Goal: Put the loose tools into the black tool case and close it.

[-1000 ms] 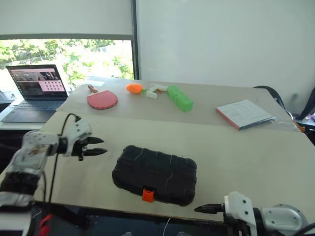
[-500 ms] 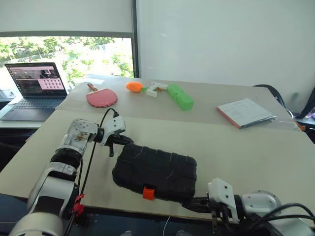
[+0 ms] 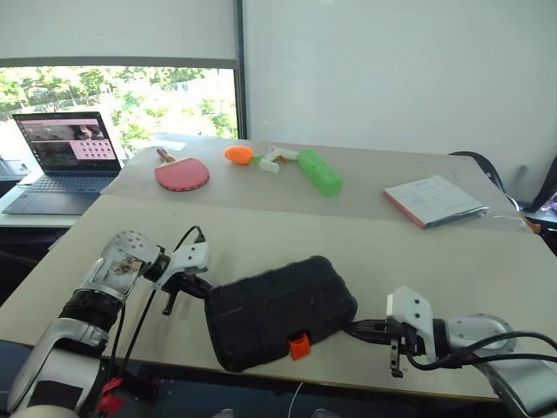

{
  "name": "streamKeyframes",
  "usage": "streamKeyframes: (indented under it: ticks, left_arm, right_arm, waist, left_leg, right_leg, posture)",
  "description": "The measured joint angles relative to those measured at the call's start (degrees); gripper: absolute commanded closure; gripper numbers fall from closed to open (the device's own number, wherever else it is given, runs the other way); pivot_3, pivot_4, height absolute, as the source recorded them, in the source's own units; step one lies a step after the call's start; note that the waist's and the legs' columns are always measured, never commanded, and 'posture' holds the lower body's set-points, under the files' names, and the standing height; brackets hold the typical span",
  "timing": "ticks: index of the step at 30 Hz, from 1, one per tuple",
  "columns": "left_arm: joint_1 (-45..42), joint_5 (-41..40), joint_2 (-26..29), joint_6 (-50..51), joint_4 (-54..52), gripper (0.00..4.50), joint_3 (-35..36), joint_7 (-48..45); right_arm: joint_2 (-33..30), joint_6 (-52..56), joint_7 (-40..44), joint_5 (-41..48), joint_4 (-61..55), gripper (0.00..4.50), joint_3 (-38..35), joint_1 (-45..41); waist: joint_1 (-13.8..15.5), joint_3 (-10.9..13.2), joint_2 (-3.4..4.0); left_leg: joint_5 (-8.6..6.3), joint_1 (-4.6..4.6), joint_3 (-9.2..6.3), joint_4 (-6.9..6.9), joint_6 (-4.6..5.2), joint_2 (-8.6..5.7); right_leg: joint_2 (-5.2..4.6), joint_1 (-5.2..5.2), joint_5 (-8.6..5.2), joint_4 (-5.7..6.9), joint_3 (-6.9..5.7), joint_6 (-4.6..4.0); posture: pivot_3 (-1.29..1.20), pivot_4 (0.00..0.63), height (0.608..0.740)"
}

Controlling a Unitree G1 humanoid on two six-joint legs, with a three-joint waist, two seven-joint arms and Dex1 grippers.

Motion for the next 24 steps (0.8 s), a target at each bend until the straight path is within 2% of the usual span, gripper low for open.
streamKeyframes:
  ticks: [3,6,10,13,17,20,24]
  left_arm:
    - [-4.6,-5.2,-0.2,11.1,-2.0,4.45,2.9,-1.0]
    - [-9.8,-12.6,-0.9,24.7,-10.0,4.45,4.6,-3.4]
    - [-9.8,-16.6,-3.0,29.3,-19.5,4.45,0.9,-4.2]
    - [-8.9,-15.5,-7.4,26.9,-21.9,4.45,-5.6,-4.3]
    - [-7.9,-9.0,-10.7,17.4,-19.6,4.45,-13.8,-4.1]
    - [-8.4,-5.8,-11.3,7.1,-17.8,4.45,-15.7,-4.3]
    - [-8.5,-4.4,-12.1,1.5,-16.1,4.45,-16.1,-4.1]
  right_arm:
    - [-0.6,0.9,1.8,2.2,-2.6,4.5,-0.2,1.3]
    - [-1.5,3.0,3.3,4.7,-6.2,4.5,-0.1,1.8]
    - [-1.5,4.8,3.9,5.6,-7.6,4.5,1.4,1.3]
    - [-0.7,5.6,3.9,5.4,-7.7,4.5,4.4,-0.8]
    - [1.7,6.2,3.3,4.4,-7.5,4.5,8.4,-3.3]
    - [3.6,6.5,2.4,3.3,-6.7,4.5,11.0,-5.5]
    - [5.6,7.0,1.5,2.6,-6.3,4.5,13.3,-6.4]
  waist:
    - [0.1,0.0,-0.02]
    - [-0.1,0.0,0.0]
    - [-0.4,0.0,0.03]
    - [-0.6,0.0,0.03]
    - [-0.8,0.0,0.03]
    - [-0.6,-0.1,0.12]
    - [-0.5,-0.2,0.19]
  left_leg:
    - [0.0,-0.08,-0.03,0.02,0.0,-0.01]
    - [-0.01,-0.06,-0.08,0.01,0.01,-0.02]
    - [-0.01,-0.02,-0.11,-0.01,0.02,-0.03]
    - [0.0,0.04,-0.09,0.02,0.0,-0.06]
    - [0.01,0.03,-0.09,0.0,0.0,-0.05]
    - [0.0,0.08,-0.11,0.01,0.01,-0.04]
    - [-0.01,0.54,-0.1,-0.01,0.02,-0.04]
  right_leg:
    - [0.0,-0.04,0.0,-0.01,-0.01,0.04]
    - [-0.02,0.0,-0.02,-0.03,0.01,0.07]
    - [-0.01,0.03,-0.02,0.0,0.01,0.06]
    - [-0.01,0.06,0.0,0.02,0.04,0.04]
    - [0.06,0.0,0.01,0.01,0.1,0.01]
    - [0.07,0.11,0.01,-0.03,0.09,0.01]
    - [0.07,0.59,-0.01,-0.09,0.08,0.03]
  posture:
    - [0.0,0.15,0.74]
    - [0.0,0.15,0.74]
    - [0.0,0.15,0.74]
    - [0.0,0.15,0.74]
    - [0.0,0.15,0.74]
    - [0.0,0.15,0.74]
    - [0.0,0.15,0.74]
